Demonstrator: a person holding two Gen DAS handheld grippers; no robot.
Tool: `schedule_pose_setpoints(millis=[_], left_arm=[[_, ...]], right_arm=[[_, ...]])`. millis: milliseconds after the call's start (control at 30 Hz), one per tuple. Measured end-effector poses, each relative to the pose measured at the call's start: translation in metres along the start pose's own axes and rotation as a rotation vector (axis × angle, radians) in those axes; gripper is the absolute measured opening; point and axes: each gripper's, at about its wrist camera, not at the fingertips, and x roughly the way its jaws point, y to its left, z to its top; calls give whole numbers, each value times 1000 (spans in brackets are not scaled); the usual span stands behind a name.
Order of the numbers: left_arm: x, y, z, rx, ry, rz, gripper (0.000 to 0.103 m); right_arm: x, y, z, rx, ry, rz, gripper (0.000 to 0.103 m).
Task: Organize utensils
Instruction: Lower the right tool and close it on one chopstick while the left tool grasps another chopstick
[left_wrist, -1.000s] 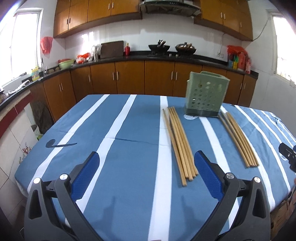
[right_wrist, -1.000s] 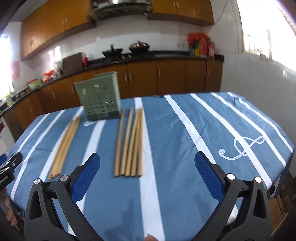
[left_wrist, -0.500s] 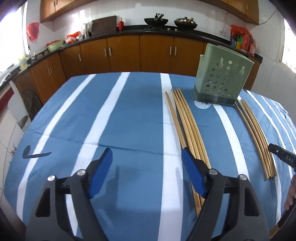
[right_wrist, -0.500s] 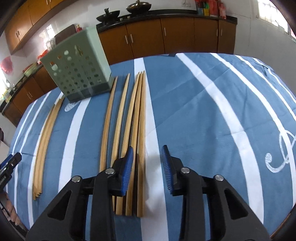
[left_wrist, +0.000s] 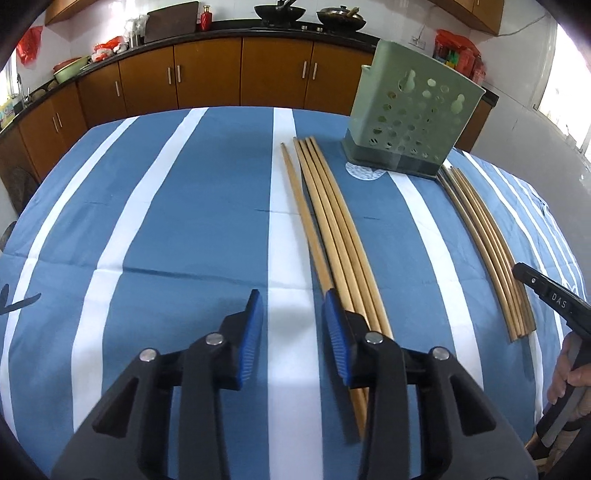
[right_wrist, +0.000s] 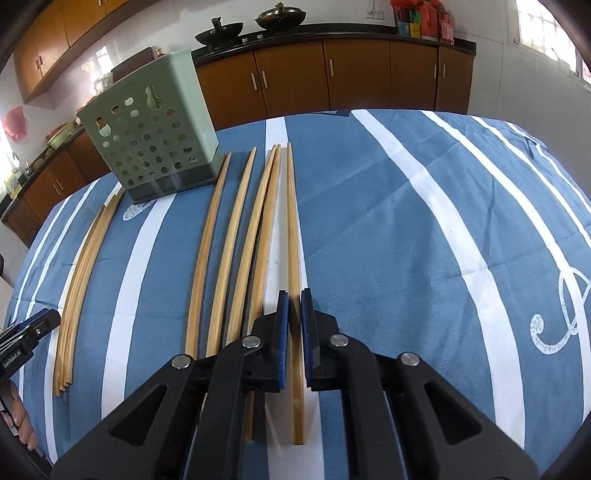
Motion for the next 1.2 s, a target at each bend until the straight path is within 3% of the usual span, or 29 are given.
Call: schedule_pose_setpoints(millis=[333, 533, 900, 1200], left_arm=[[-1, -9, -2, 11, 14, -16, 34], [2, -7, -2, 24, 14, 56, 8], [35, 28, 45, 32, -22, 65, 8], [29, 31, 38, 46, -30, 39, 9]], right_arm=[[1, 2, 0, -19, -8, -11, 8], [0, 3, -2, -30, -6, -17, 8], [18, -15, 24, -2, -21, -39, 8], [17, -16, 21, -16, -19, -35, 8]])
